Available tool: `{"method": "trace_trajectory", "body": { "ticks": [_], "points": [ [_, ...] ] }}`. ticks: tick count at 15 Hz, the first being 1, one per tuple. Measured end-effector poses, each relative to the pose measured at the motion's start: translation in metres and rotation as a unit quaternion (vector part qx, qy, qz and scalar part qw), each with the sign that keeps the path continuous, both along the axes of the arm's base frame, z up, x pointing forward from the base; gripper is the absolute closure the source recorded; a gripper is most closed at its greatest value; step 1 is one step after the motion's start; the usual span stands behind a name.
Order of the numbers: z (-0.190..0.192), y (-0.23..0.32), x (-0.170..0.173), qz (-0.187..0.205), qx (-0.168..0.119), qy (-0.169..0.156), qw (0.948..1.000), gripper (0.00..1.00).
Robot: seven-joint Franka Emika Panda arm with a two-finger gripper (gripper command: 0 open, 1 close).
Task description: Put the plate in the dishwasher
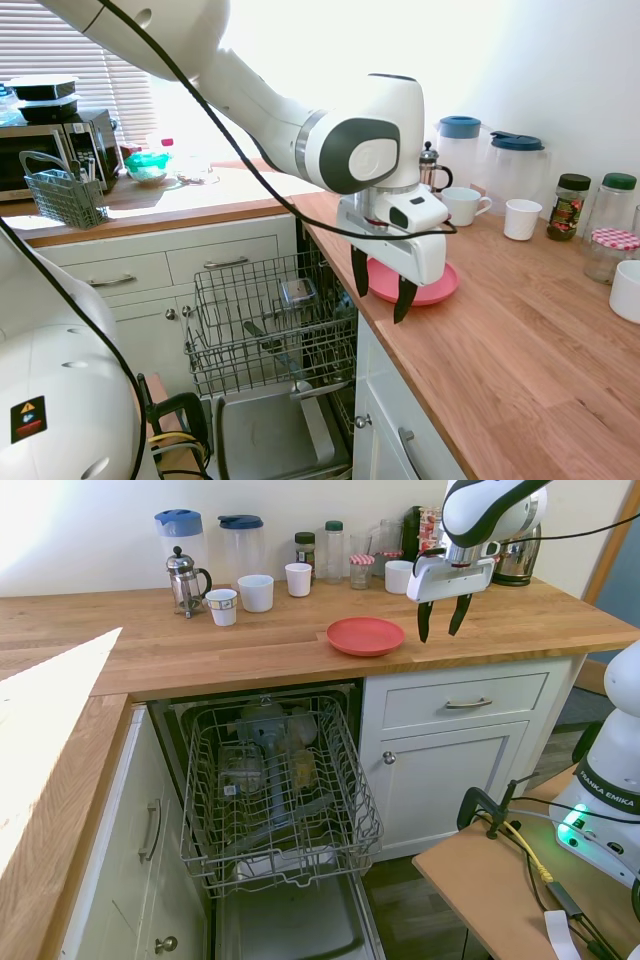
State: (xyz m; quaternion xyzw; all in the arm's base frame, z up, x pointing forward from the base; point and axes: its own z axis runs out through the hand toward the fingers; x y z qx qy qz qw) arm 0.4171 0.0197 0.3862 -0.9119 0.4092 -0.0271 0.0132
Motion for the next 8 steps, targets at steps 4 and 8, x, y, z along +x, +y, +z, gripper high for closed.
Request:
{"method": "trace_trajectory", "body": {
  "ticks": [4, 8],
  "points": [
    [-0.005, -0.004, 0.016, -0.011, 0.009, -0.018, 0.9997, 0.0],
    [0.003, -0.025, 0.055, -0.031, 0.078, -0.047, 0.9953, 0.0]
  ]
}}
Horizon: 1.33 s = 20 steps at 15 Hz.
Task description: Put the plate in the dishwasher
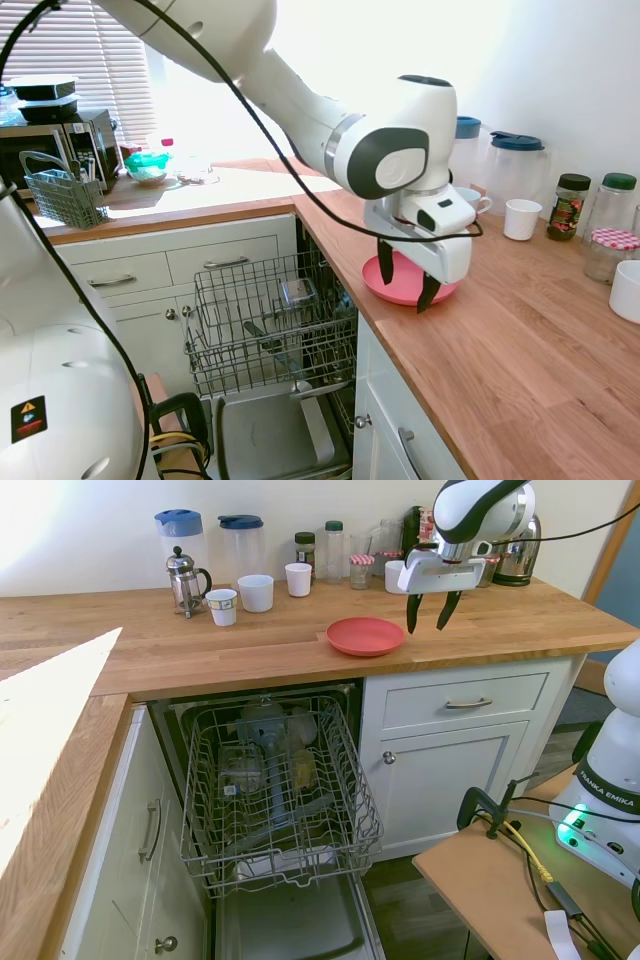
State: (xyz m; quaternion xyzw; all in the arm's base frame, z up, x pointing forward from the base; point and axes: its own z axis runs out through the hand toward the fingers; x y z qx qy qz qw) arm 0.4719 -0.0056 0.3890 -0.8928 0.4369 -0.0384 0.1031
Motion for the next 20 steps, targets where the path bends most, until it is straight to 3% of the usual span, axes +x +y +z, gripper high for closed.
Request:
{"method": "trace_trajectory", "body": {
  "ticks": [2, 5, 6, 12, 20],
  "points": [
    [-0.003, -0.014, 0.017, -0.004, 0.047, -0.011, 0.9988, 0.0],
    [-0.02, -0.025, 0.042, -0.015, 0.088, -0.009, 0.996, 0.0],
    [-0.028, -0.025, 0.05, -0.015, 0.095, -0.006, 0.9953, 1.0],
    [-0.05, -0.027, 0.078, -0.016, 0.137, 0.003, 0.9905, 1.0],
    [-0.061, -0.029, 0.097, -0.015, 0.142, 0.012, 0.9897, 1.0]
  ]
}}
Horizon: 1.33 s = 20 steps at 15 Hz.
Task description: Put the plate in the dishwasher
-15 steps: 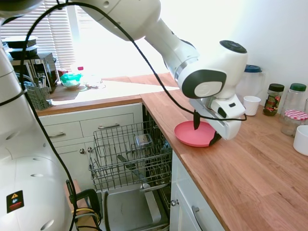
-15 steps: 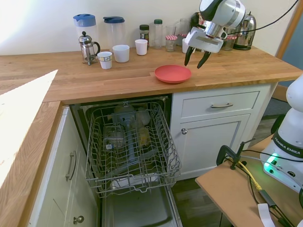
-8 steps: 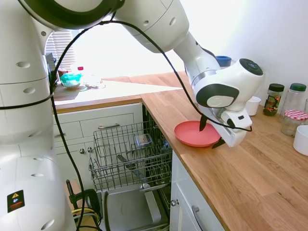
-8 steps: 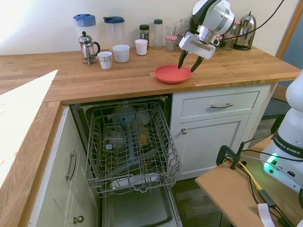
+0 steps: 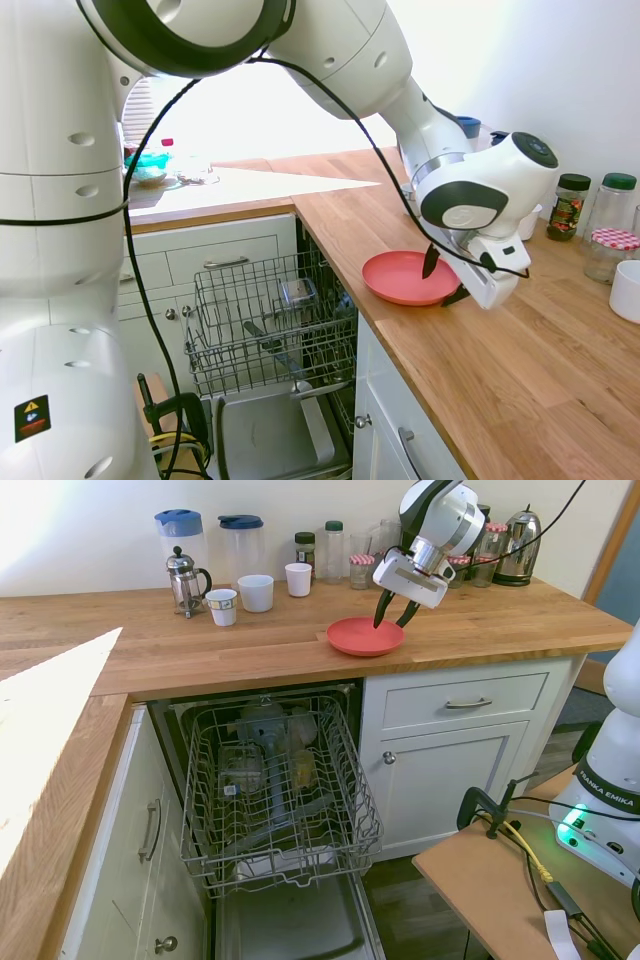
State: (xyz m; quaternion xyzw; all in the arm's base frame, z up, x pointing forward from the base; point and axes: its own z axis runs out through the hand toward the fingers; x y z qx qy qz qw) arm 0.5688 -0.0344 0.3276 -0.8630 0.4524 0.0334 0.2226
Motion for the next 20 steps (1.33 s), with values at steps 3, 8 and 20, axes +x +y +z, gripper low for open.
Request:
{"method": "trace_trajectory", "body": {
  "ticks": [3, 8, 20],
  "points": [
    [0.0, 0.0, 0.003, 0.001, 0.001, 0.001, 1.0, 1.0],
    [-0.006, -0.001, 0.008, 0.002, 0.004, 0.008, 1.0, 1.0],
    [0.009, 0.039, 0.021, 0.011, -0.016, -0.016, 0.9997, 1.0]
  ]
}}
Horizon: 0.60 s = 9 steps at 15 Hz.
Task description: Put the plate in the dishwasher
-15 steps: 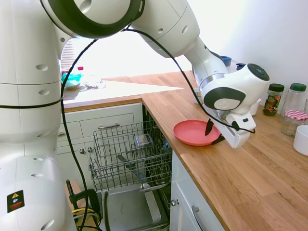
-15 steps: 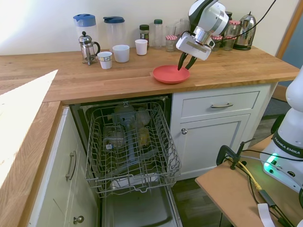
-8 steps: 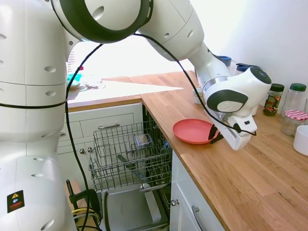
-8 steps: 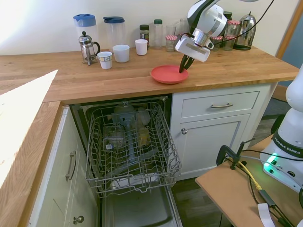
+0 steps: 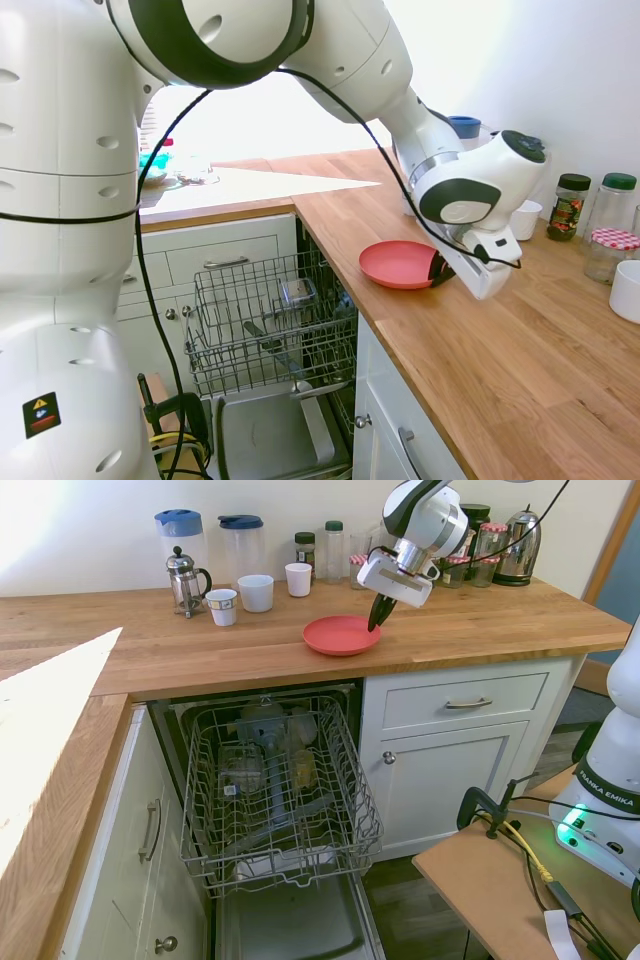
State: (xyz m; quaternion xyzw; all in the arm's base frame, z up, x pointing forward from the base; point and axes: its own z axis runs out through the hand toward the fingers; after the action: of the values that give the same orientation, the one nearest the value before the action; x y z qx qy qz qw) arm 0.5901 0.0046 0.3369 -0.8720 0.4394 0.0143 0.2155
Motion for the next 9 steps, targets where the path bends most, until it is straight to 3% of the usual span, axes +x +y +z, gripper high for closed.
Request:
{"method": "trace_trajectory", "body": {
  "ticks": [3, 5, 7, 9],
  "points": [
    [0.071, 0.045, -0.007, 0.028, -0.038, -0.047, 0.9978, 1.0],
    [0.131, 0.093, -0.025, 0.055, -0.084, -0.082, 0.9916, 1.0],
    [0.157, 0.142, -0.048, 0.079, -0.147, -0.107, 0.9802, 1.0],
    [0.144, 0.186, -0.065, 0.106, -0.21, -0.124, 0.964, 1.0]
  ]
}}
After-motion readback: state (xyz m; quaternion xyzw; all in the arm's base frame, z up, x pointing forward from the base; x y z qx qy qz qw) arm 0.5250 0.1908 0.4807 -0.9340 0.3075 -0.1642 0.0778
